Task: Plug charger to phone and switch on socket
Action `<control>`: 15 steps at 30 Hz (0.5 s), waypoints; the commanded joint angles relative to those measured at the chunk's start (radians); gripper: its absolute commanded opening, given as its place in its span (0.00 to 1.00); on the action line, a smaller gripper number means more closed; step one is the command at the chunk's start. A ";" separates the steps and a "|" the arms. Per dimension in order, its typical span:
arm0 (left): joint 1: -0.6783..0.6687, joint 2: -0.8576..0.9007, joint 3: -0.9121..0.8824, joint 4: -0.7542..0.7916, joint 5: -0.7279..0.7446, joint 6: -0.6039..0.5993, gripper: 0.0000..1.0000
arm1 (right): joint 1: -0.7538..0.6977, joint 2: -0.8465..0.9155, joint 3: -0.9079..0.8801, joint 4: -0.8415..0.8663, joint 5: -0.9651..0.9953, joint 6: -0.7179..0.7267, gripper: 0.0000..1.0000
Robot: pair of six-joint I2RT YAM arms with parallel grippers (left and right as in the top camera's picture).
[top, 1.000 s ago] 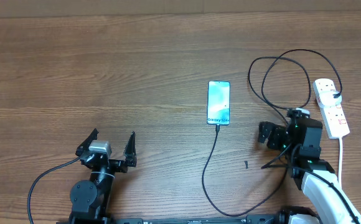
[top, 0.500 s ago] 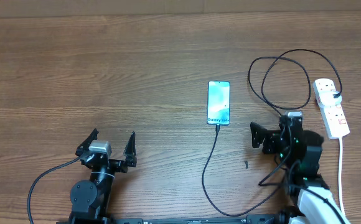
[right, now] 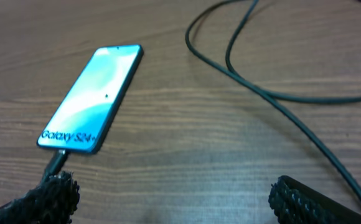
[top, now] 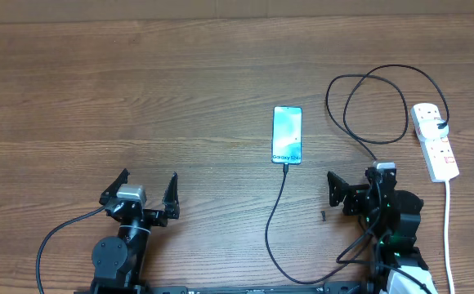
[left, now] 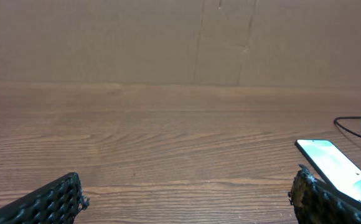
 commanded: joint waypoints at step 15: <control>0.009 -0.011 -0.003 -0.002 -0.009 0.019 1.00 | 0.001 -0.288 -0.010 -0.324 0.056 -0.005 1.00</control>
